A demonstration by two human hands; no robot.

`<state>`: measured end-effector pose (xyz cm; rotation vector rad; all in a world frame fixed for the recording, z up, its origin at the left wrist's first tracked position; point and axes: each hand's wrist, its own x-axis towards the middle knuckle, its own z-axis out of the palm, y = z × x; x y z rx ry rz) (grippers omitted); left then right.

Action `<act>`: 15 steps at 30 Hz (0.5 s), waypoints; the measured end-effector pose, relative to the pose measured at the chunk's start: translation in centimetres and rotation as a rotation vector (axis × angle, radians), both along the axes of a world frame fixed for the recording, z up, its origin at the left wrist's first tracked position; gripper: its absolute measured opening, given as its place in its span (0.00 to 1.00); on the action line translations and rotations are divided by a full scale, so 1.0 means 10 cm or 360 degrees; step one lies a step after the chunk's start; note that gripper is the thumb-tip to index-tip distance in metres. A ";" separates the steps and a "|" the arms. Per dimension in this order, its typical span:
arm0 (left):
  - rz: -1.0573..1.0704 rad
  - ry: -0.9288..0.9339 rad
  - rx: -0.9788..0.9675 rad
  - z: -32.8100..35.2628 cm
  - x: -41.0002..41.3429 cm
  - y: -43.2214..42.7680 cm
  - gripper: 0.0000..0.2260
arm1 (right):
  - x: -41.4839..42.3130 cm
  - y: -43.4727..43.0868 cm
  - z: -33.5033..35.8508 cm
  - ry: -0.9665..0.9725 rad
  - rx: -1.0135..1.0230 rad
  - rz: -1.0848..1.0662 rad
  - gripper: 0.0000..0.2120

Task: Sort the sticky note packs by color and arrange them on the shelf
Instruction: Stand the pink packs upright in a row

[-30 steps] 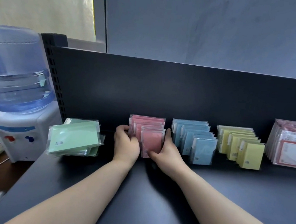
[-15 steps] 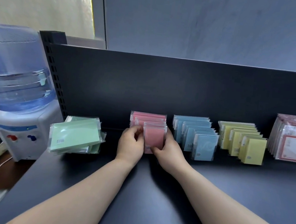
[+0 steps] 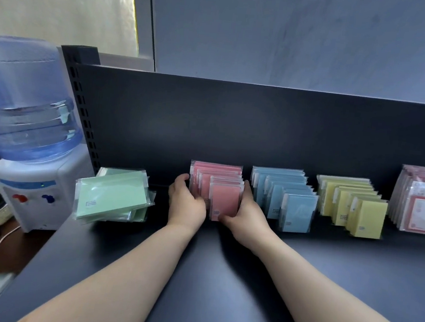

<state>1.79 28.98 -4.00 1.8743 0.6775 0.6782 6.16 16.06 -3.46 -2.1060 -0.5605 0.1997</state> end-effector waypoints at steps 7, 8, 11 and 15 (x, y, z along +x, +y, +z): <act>-0.0063 0.0015 -0.0048 0.01 0.04 0.03 0.26 | -0.03 0.02 0.01 -0.0051 0.0052 -0.0069 0.41; -0.0059 0.0060 -0.0059 0.02 0.05 0.05 0.28 | -0.03 0.02 0.00 -0.0045 0.0032 -0.0074 0.42; -0.0128 0.0208 -0.0001 0.02 0.08 0.11 0.25 | -0.02 -0.01 0.00 -0.0014 -0.0023 -0.0096 0.41; -0.0191 0.0249 0.0161 -0.01 0.10 0.10 0.16 | -0.02 -0.02 -0.01 -0.0041 -0.0033 -0.0111 0.38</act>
